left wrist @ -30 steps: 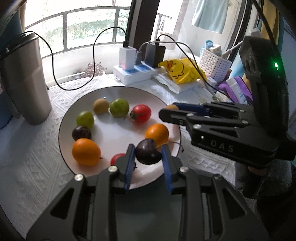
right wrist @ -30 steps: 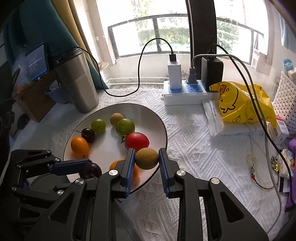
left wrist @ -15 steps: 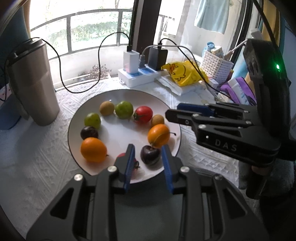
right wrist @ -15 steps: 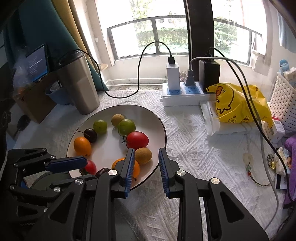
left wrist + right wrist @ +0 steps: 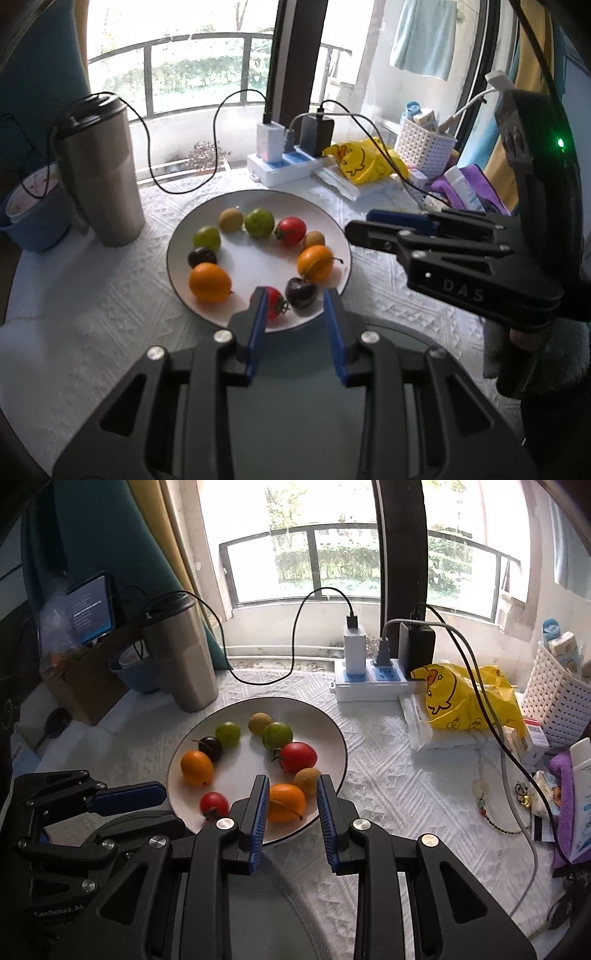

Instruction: Organize fruits

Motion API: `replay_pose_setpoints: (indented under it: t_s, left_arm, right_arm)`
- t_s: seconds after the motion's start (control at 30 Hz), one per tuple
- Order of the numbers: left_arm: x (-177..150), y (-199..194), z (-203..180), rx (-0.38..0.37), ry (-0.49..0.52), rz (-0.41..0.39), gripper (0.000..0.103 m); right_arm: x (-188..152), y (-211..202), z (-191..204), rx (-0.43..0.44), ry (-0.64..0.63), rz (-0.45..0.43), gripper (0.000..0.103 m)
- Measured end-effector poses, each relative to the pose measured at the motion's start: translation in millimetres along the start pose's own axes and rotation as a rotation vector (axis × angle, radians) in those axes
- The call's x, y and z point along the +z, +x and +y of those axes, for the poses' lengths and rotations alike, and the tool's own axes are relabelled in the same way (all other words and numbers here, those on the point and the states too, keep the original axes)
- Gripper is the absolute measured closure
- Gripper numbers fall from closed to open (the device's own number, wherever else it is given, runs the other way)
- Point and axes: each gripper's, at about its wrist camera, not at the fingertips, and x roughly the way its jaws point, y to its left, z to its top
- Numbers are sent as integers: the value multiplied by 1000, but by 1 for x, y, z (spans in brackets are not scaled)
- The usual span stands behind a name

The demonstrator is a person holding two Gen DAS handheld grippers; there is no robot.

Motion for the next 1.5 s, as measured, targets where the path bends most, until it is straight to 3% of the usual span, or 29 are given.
replay_pose_setpoints:
  t_s: [0.8,1.13,1.23,1.27,1.43,1.5]
  left_arm:
    - [-56,-69,15,64,-49,-35,59]
    - [-69,-115,9,103,-50,-115,57]
    - [-71,-131,7,98,-53,-152,45]
    - [-72,-136,7,87,-56,-167,36]
    - [-72,-165,1,74,-65,-232,33]
    - [-71,-177,-1,88,-67,-257,24]
  right_arm:
    - [-34,-68,59,-19,-46,-29,75]
    - [-47,-105,83,-19,-66,-71,75]
    - [-50,-118,90,-22,-69,-87,75]
    - [-51,-123,92,-24,-70,-94,75]
    - [-52,-147,100,-36,-87,-128,71]
    - [-49,-159,103,-47,-93,-151,60]
